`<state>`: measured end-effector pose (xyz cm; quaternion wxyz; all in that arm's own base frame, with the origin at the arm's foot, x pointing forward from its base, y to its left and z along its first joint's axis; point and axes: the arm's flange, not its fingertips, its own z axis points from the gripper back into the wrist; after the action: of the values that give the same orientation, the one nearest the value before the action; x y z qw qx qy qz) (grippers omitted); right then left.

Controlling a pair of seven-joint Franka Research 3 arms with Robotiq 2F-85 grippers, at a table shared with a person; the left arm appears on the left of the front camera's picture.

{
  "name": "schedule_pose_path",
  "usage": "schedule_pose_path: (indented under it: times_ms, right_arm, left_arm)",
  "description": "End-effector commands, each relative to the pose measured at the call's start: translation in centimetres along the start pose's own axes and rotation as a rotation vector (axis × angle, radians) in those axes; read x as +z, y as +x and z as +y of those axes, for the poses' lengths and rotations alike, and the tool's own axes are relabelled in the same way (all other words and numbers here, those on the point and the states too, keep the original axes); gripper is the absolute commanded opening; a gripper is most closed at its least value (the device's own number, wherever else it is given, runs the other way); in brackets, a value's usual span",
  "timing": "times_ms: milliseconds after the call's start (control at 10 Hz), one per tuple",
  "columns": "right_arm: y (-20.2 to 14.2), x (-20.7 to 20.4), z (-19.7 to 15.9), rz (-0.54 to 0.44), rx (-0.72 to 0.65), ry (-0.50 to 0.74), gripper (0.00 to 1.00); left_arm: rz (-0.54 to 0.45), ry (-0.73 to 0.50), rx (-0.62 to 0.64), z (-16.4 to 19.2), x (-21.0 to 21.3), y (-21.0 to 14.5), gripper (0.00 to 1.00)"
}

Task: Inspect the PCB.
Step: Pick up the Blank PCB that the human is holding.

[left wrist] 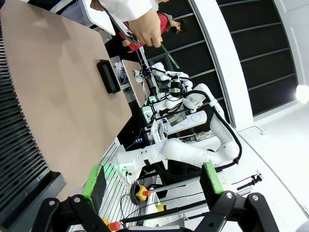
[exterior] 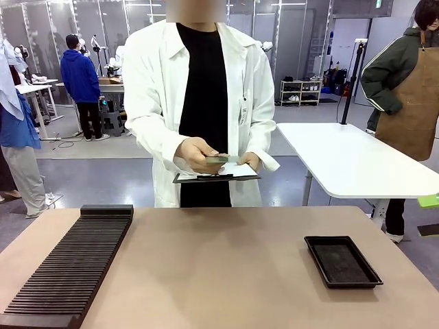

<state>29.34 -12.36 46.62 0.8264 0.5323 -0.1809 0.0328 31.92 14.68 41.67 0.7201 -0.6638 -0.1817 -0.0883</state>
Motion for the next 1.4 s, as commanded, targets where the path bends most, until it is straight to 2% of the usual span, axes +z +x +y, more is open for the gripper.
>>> schedule_pose_path:
  times_ms: [0, 200, 600, 900, 1300]
  right_arm:
    - [1.9, -2.5, 1.5, 0.008, -0.129, 0.018, 1.00]
    - [3.8, -5.7, 3.8, 0.023, -0.206, 0.028, 1.00]
    - [7.2, -12.4, 8.4, 0.019, -0.270, 0.090, 1.00]
    - [8.7, -15.5, 9.6, 0.011, -0.366, 0.161, 1.00]
    - [9.2, -21.0, 10.6, 0.021, -0.410, 0.210, 1.00]
  left_arm:
    - [0.008, 0.007, 0.001, -0.2, 0.1, 0.0, 1.00]
    - [0.008, 0.007, 0.001, -0.2, 0.1, 0.0, 1.00]
    - [0.008, 0.007, 0.001, -0.2, 0.1, 0.0, 1.00]
    - [0.008, 0.007, 0.001, -0.2, 0.1, 0.0, 1.00]
    - [0.008, 0.007, 0.001, -0.2, 0.1, 0.0, 1.00]
